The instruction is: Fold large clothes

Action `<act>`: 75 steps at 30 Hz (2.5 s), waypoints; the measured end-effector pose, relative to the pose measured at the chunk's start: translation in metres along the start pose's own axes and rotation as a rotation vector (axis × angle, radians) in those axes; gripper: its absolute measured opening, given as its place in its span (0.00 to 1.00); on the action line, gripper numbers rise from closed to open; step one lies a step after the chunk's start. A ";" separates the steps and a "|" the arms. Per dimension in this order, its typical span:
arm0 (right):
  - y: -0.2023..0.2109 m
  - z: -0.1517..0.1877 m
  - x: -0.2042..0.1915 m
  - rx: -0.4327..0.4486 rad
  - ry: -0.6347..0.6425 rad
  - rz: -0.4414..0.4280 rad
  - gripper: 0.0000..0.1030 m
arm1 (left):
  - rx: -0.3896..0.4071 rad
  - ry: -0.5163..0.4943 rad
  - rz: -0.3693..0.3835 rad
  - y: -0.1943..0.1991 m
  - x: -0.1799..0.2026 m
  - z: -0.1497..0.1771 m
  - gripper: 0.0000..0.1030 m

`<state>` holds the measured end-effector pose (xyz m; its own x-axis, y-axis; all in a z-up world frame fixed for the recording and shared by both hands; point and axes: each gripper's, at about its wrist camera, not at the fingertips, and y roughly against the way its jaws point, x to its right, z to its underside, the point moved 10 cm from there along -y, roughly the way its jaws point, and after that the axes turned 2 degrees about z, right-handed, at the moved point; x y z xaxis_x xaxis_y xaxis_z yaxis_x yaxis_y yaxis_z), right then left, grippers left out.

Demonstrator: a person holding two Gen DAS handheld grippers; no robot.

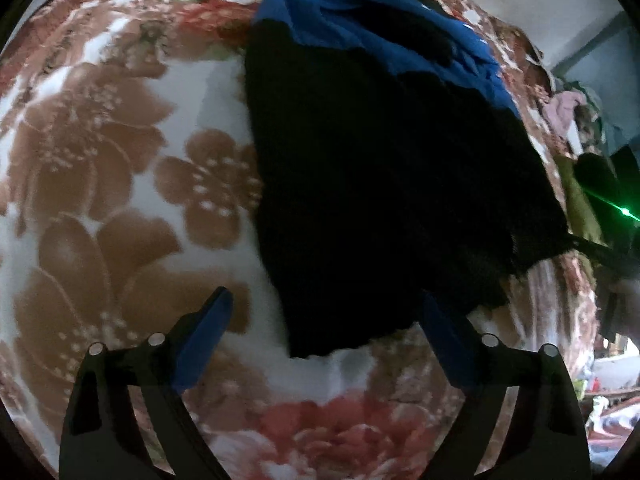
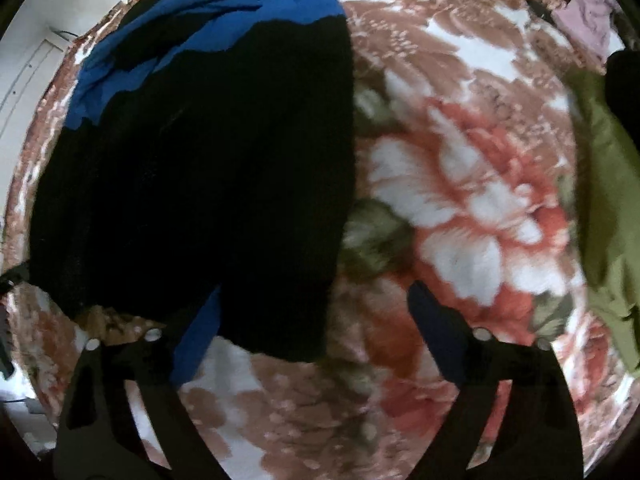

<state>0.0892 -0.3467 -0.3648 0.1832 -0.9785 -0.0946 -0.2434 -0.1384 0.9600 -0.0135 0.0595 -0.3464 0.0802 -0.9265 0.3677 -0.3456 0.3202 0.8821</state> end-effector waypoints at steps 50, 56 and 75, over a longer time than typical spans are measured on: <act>0.149 -0.250 -0.126 0.329 0.198 -0.325 0.10 | 0.349 -0.190 0.337 0.102 0.128 -0.265 0.18; 0.140 -0.343 -0.108 0.383 0.145 -0.315 0.10 | 0.395 -0.141 0.328 0.097 0.101 -0.349 0.18; -0.089 -0.545 -0.056 0.207 0.101 -0.171 0.10 | 0.213 0.068 0.081 -0.099 -0.034 -0.533 0.18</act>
<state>0.6195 -0.1959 -0.3013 0.3295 -0.9195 -0.2143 -0.3885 -0.3389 0.8568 0.5159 0.1647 -0.2891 0.1045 -0.8815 0.4605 -0.5423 0.3377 0.7694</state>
